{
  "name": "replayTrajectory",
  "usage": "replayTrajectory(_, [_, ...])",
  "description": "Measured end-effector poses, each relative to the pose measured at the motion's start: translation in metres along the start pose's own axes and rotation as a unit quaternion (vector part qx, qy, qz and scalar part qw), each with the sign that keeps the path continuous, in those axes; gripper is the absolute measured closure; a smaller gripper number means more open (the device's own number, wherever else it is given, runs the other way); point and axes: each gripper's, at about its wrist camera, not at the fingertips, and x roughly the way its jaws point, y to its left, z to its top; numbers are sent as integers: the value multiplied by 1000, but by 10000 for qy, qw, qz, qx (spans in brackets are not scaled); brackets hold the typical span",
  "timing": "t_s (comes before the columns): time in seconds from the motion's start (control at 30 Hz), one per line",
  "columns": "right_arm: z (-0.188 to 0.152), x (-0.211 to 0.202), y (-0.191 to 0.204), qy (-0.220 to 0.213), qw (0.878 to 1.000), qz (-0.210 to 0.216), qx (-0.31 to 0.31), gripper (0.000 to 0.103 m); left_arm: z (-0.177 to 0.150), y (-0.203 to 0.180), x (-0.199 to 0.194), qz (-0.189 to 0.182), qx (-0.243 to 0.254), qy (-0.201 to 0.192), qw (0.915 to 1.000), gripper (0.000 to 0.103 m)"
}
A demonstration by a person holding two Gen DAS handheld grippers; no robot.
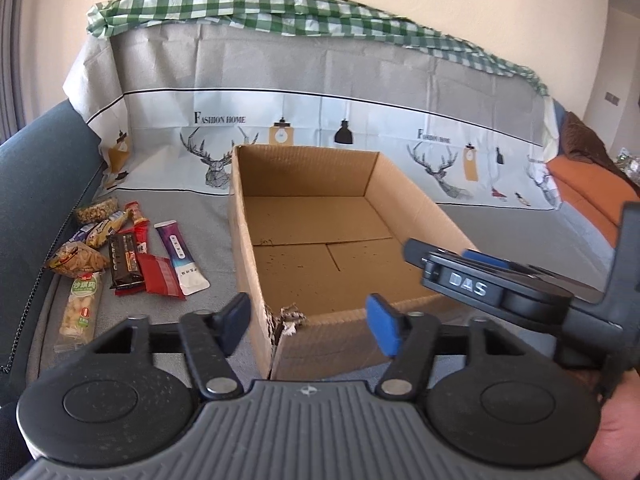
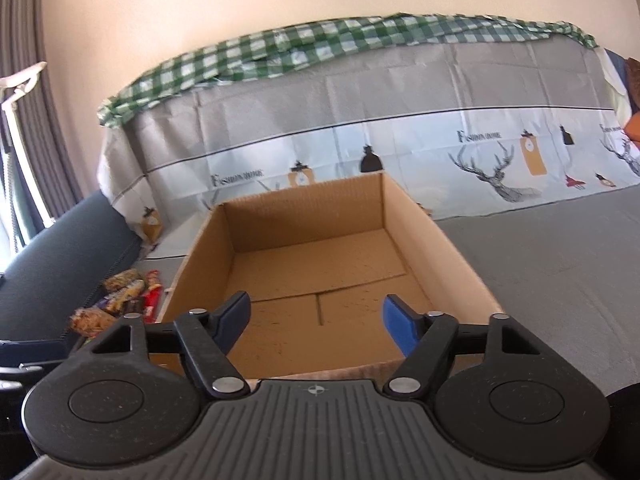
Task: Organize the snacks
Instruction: 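Move both tools from above the cardboard box toward the snack pile, then grasp the purple tube snack with the right gripper while the left gripper approaches the white-green bar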
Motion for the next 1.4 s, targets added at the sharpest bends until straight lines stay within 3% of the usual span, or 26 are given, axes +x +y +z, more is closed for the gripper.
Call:
replayTrajectory(0.13, [-2,-4,13,-39,9996,260,-55,46,-7,7,-13,-177,65,-44,9998,67])
replayTrajectory(0.17, [-3,-5,16,-37,9995,315,-75,50,-9,9,-15,-215,91,-65,9997,68])
replayTrajectory(0.37, [-6,-7,36,-6,9985,528,-124,53,-14,49,-21,-145,347,-247,9990,69])
replayTrajectory(0.6, [-15,-2,65,-50,9969,608,-501,52,-14,149,15,412,375,-143,9983,69])
replayTrajectory(0.73, [-21,4,81,80,9957,669,-628,54,-6,200,45,584,-456,163,9971,69])
replayTrajectory(0.8, [-24,8,91,146,9945,710,-762,57,-2,209,57,798,-559,145,9951,68])
replayTrajectory(0.87, [-26,11,99,217,9934,778,-814,59,0,221,72,851,-821,382,9922,65])
replayTrajectory(0.97, [-26,18,110,301,9923,824,-874,62,-1,243,90,1017,-1416,824,9812,63])
replayTrajectory(1.03, [-26,22,117,354,9915,843,-924,62,-1,253,97,1076,-1659,1045,9747,54])
replayTrajectory(1.2, [-23,37,134,470,9883,938,-1108,62,-6,264,105,1115,-1788,1358,9681,40])
replayTrajectory(1.4, [-5,72,173,540,9835,1185,-1252,62,-9,270,113,1061,-1935,1603,9621,39])
